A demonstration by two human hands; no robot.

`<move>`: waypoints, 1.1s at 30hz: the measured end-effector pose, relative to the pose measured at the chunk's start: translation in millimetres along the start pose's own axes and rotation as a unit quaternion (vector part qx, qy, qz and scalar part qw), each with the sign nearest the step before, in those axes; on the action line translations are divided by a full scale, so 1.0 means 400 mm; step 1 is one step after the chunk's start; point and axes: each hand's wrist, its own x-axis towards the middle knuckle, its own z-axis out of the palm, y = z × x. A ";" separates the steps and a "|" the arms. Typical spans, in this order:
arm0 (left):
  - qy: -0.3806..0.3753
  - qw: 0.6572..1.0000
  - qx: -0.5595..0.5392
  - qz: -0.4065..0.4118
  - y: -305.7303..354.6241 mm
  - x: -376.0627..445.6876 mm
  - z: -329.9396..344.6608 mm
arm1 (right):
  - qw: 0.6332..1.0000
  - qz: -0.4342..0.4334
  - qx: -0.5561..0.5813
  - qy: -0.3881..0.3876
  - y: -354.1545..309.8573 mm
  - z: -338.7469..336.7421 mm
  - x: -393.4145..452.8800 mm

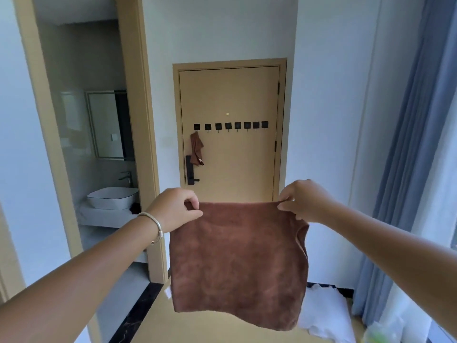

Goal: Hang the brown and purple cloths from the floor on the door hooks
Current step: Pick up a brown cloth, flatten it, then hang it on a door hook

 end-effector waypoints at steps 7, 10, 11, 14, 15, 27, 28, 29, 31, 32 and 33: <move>-0.018 1.000 0.006 0.006 -0.023 0.212 0.091 | 1.000 0.027 -0.006 0.008 0.095 0.079 0.232; -0.023 0.999 0.014 0.019 -0.060 0.299 0.144 | 0.999 0.036 0.019 0.003 0.126 0.114 0.319; -0.024 0.999 0.020 0.024 -0.075 0.329 0.163 | 0.999 0.038 0.030 -0.007 0.137 0.126 0.350; -0.031 0.999 0.022 0.026 -0.133 0.424 0.219 | 0.996 0.051 0.056 -0.040 0.162 0.169 0.446; -0.033 0.999 0.017 0.025 -0.157 0.458 0.238 | 0.996 0.053 0.054 -0.047 0.168 0.188 0.482; -0.043 0.997 -0.066 0.005 -0.516 0.887 0.381 | 0.992 0.055 0.084 -0.070 0.172 0.427 0.974; -0.046 0.997 -0.066 0.001 -0.543 0.916 0.387 | 0.993 0.049 0.085 -0.072 0.166 0.450 1.012; -0.050 0.997 -0.063 0.000 -0.568 0.944 0.393 | 0.993 0.042 0.082 -0.073 0.159 0.473 1.049; -0.051 0.997 -0.056 -0.003 -0.611 0.996 0.405 | 0.994 0.025 0.071 -0.076 0.148 0.519 1.121; -0.049 0.997 -0.051 -0.005 -0.630 1.021 0.411 | 0.995 0.016 0.065 -0.079 0.145 0.540 1.155; -0.047 0.998 -0.048 -0.007 -0.649 1.045 0.417 | 0.995 0.005 0.053 -0.080 0.143 0.560 1.189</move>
